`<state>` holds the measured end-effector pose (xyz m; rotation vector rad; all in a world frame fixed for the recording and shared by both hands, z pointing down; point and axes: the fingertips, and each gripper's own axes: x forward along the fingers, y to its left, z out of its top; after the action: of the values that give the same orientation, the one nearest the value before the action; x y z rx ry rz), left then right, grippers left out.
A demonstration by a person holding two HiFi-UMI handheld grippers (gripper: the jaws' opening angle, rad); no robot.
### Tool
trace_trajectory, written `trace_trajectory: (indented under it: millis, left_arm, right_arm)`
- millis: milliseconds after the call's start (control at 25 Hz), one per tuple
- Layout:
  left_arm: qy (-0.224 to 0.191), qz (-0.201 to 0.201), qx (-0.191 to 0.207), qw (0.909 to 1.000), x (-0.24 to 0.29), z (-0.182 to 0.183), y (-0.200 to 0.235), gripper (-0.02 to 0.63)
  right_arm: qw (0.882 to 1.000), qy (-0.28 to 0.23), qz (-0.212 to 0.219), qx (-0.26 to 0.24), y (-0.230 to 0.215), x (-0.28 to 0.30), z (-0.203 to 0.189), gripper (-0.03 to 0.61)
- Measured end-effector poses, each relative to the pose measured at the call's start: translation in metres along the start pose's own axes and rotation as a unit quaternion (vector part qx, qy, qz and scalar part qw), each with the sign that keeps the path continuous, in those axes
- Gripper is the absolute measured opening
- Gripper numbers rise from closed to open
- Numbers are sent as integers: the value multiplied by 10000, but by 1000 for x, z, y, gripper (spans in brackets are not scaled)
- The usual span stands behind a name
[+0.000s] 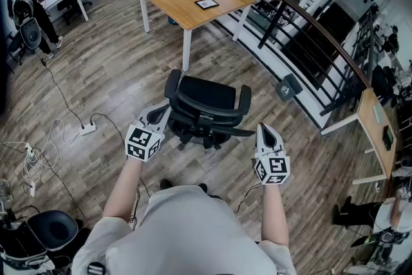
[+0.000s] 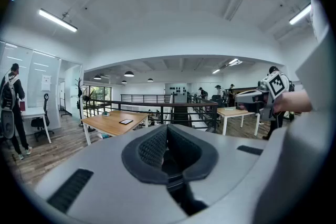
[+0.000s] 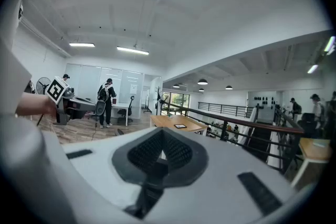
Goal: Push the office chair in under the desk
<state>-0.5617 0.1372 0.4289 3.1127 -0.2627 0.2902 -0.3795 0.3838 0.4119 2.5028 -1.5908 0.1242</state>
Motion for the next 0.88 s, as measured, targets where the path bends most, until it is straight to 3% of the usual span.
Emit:
trace_trajectory:
  millis: [640, 880]
  left_arm:
    - [125, -55, 32, 9999, 5, -5, -1, -5]
    - [297, -102, 128, 9994, 10, -15, -1, -5]
  right_arm:
    - [10000, 47, 12, 3, -1, 3, -2, 3]
    - [9995, 233, 1, -216, -3, 4, -15, 5]
